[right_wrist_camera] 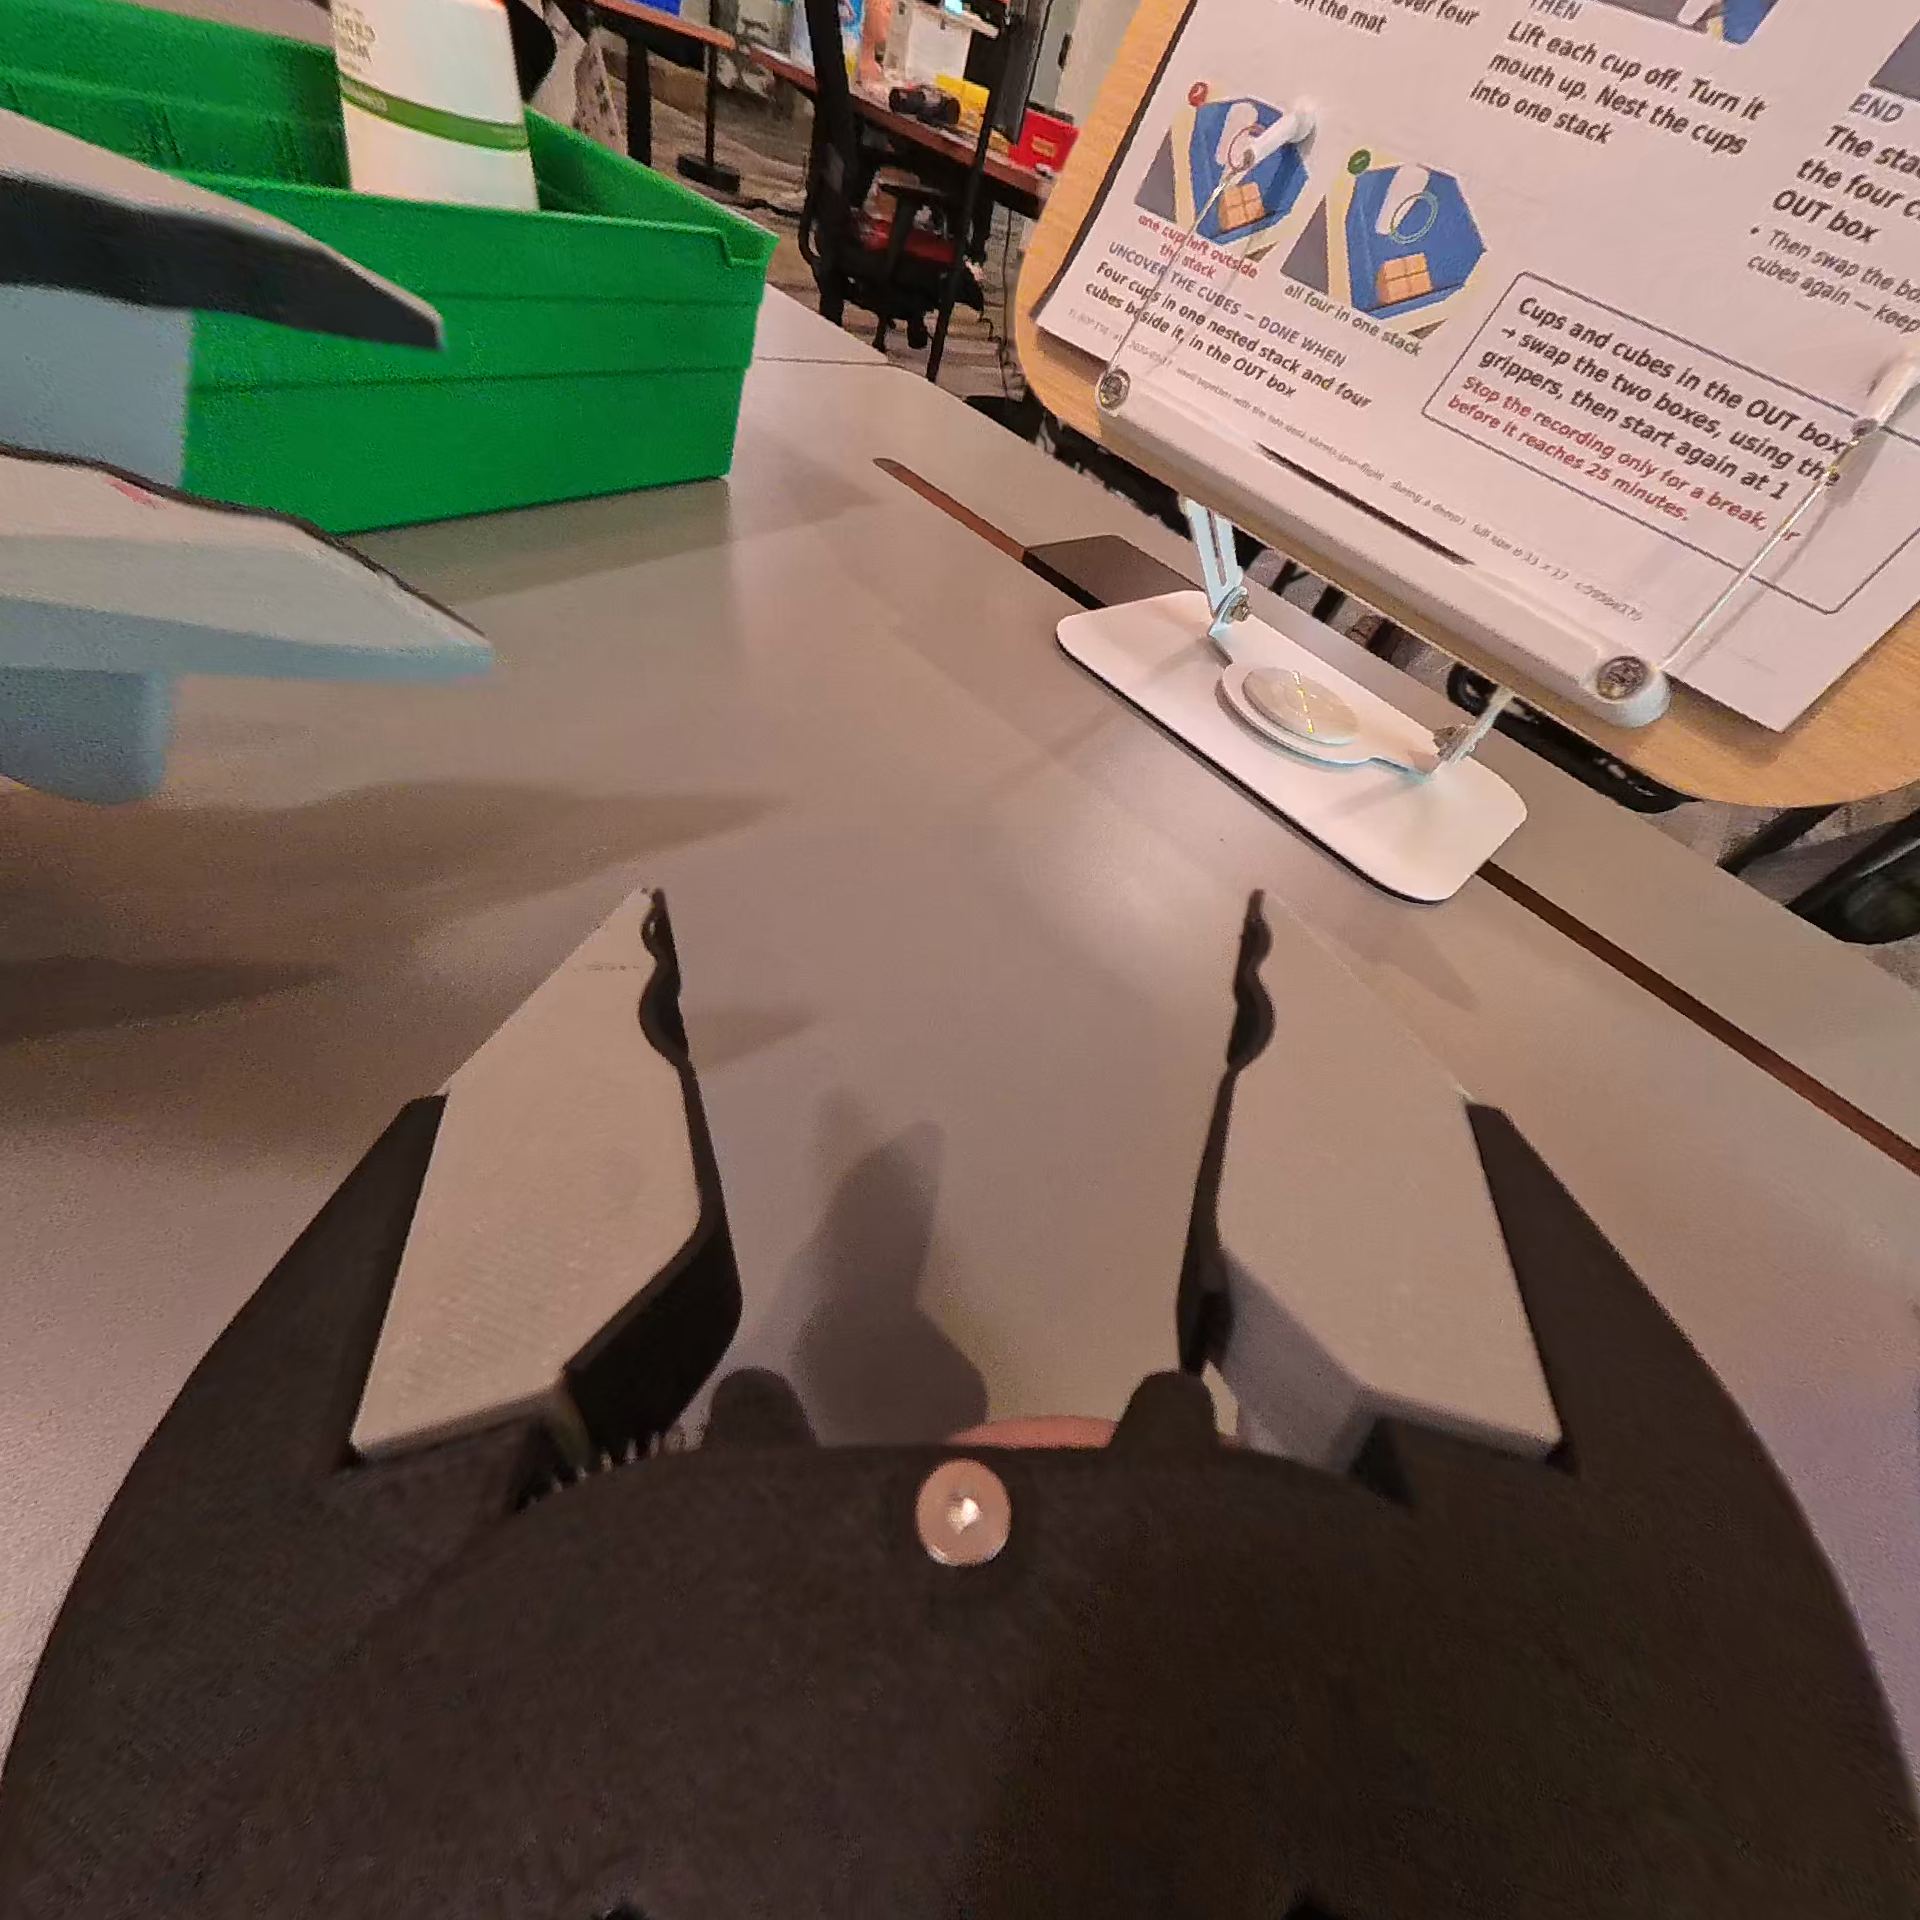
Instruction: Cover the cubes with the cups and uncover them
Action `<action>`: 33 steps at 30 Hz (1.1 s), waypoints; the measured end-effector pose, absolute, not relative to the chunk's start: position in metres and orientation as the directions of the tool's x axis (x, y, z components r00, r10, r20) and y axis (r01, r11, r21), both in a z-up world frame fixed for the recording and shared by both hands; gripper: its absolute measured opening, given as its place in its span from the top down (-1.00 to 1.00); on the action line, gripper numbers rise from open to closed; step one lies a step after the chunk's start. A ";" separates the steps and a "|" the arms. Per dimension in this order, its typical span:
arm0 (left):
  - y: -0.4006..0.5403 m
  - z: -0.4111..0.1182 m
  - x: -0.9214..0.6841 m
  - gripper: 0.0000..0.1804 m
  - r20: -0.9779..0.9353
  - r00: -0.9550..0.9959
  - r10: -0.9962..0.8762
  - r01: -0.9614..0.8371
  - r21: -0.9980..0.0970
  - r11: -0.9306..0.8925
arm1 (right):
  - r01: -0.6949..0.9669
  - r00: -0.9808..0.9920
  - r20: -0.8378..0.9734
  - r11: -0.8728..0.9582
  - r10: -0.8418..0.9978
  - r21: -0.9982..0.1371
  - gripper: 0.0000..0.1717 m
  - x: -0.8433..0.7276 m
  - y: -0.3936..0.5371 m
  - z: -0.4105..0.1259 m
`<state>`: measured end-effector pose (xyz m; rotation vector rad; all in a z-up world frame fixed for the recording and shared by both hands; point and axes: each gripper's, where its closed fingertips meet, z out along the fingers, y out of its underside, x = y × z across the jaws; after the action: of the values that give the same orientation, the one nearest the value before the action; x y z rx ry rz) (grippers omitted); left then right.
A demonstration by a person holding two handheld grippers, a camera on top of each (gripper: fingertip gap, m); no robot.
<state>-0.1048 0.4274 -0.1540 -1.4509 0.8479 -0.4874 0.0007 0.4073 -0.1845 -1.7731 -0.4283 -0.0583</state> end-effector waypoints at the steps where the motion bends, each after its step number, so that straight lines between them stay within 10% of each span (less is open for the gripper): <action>1: 0.423 -0.152 -0.111 0.10 -0.204 0.645 -0.736 -0.193 -0.976 0.101 | 0.317 0.930 0.265 -0.188 0.253 -0.930 -0.25 -0.001 0.405 -0.186; 33: 0.523 -0.133 -0.312 0.29 -0.178 0.518 -0.837 -0.595 -0.778 -0.203 | 0.391 0.906 0.336 -0.199 0.258 -0.899 -0.18 -0.017 0.390 -0.194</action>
<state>-0.3123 0.5226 -0.1329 -1.9086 1.1761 -0.3585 -0.0172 0.3900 -0.1938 -1.7927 -0.4872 -0.1288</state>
